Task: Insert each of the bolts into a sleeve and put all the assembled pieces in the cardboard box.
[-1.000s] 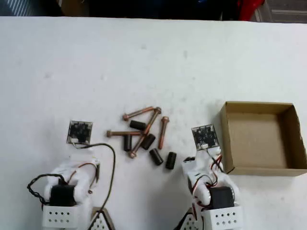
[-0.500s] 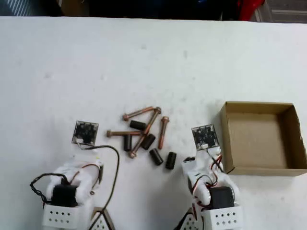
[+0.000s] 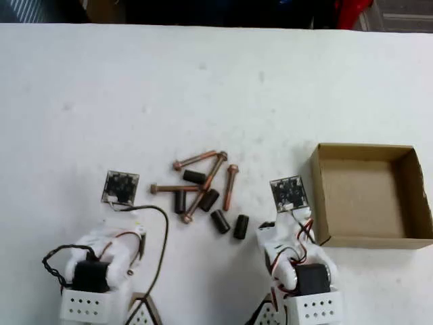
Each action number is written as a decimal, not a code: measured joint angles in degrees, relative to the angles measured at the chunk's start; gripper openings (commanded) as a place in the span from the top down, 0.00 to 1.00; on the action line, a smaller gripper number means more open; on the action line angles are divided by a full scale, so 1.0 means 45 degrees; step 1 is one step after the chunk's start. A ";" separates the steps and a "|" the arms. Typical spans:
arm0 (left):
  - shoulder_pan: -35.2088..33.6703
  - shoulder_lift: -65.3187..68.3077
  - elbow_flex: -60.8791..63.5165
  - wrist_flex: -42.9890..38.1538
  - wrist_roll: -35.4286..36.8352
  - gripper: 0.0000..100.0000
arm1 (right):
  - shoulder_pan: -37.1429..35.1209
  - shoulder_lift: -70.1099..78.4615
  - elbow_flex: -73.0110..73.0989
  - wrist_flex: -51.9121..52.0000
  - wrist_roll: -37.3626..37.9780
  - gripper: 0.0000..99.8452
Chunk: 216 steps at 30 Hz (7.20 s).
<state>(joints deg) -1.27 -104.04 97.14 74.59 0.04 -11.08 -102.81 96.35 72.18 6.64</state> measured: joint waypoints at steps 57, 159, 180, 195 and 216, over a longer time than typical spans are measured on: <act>0.0000 0.0000 0.0000 0.0000 0.0000 0.98 | 0.1407 1.6156 -1.1487 -0.0625 0.1582 0.76; 0.0000 0.0000 0.0000 0.0000 0.0000 0.98 | -0.0215 1.9810 -1.0413 -0.5021 -0.1114 0.98; 0.0000 0.0000 0.0000 0.0000 0.0000 0.98 | -0.1192 1.9790 -0.9905 -0.5040 0.5919 0.95; 0.0000 0.0000 0.0000 0.0000 0.0000 0.98 | -0.1250 1.9810 -0.9827 -0.4454 0.6994 0.93; 0.0000 0.0000 0.0000 0.0000 0.0000 0.98 | -0.1289 2.1294 -1.0510 -0.3907 0.7639 0.97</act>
<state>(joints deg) -1.27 -104.04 97.14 74.59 0.04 -16.88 -6.99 49.05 54.59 41.01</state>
